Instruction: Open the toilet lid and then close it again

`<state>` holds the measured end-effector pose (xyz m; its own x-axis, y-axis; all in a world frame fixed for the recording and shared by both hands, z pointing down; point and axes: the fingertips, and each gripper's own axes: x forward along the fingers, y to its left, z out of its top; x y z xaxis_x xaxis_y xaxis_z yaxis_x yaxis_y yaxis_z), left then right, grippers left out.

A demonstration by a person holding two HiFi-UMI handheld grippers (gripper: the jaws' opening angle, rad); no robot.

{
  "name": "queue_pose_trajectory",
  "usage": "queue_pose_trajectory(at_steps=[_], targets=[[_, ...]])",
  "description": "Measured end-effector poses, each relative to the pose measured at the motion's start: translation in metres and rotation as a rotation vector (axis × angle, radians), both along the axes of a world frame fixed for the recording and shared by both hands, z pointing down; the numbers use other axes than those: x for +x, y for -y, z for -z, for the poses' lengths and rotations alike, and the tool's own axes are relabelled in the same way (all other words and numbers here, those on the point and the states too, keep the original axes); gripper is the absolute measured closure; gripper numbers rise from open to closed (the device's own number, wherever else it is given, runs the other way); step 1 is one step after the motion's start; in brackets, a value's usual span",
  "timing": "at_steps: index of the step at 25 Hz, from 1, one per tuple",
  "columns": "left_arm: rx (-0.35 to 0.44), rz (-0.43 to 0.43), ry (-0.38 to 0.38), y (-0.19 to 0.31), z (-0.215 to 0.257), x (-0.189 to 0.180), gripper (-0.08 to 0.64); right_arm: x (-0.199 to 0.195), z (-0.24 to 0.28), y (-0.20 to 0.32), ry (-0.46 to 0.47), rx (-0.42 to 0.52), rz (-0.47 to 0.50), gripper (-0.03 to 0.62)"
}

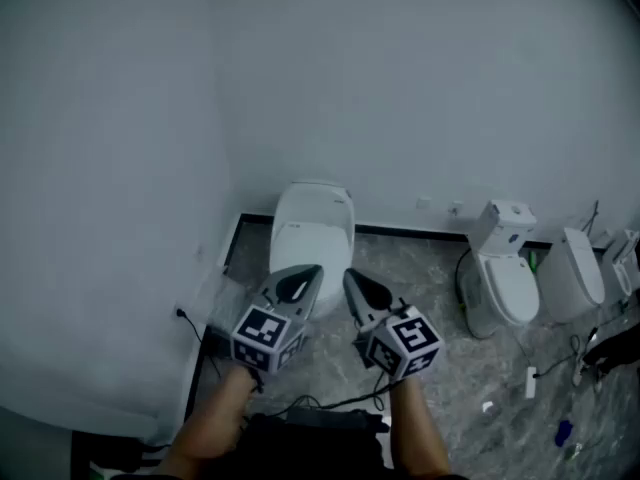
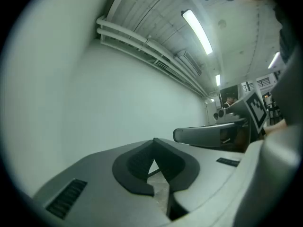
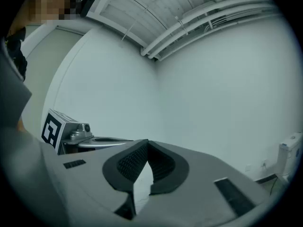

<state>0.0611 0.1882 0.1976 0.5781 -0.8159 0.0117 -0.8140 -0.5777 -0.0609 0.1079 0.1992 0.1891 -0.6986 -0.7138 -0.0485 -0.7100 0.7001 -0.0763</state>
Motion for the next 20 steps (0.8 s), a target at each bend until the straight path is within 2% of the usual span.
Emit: queue_pose_trajectory(at_steps=[20], targets=[[-0.014, 0.024, 0.021, 0.005, -0.012, 0.001, 0.552, 0.005, -0.009, 0.006, 0.002, -0.011, -0.006, 0.583]])
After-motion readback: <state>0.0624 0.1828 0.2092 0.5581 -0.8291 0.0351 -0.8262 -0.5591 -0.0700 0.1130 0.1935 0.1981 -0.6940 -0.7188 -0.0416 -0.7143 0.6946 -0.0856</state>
